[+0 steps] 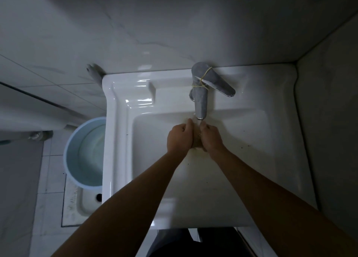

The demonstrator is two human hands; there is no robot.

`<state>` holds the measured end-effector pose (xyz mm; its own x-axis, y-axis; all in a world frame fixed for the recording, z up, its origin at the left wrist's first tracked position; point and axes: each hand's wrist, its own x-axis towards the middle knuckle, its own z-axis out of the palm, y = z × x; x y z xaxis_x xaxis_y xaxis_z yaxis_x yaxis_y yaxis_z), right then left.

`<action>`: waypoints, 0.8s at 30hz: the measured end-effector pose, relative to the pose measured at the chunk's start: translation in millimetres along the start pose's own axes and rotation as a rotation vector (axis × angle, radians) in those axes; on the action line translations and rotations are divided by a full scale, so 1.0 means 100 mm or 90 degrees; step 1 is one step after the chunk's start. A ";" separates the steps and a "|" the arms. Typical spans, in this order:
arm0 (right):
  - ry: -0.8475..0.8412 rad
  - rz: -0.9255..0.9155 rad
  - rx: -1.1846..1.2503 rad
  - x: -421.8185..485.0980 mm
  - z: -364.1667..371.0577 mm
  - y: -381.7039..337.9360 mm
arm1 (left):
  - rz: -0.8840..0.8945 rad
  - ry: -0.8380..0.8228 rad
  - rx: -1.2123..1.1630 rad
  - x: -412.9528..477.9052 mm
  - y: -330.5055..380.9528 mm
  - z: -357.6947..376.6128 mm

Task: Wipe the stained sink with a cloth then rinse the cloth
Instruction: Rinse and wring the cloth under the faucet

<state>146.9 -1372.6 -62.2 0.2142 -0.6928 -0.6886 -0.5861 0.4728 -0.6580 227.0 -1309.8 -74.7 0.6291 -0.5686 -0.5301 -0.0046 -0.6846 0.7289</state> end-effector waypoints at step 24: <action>-0.071 -0.050 -0.025 0.07 -0.30 0.02 | -0.270 -0.170 -0.430 0.03 0.09 -0.25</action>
<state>124.0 -1393.1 -59.5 0.3449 -0.6603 -0.6671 -0.5940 0.3968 -0.6998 248.6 -1306.2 -58.6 0.2669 -0.4713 -0.8406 0.7107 -0.4928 0.5020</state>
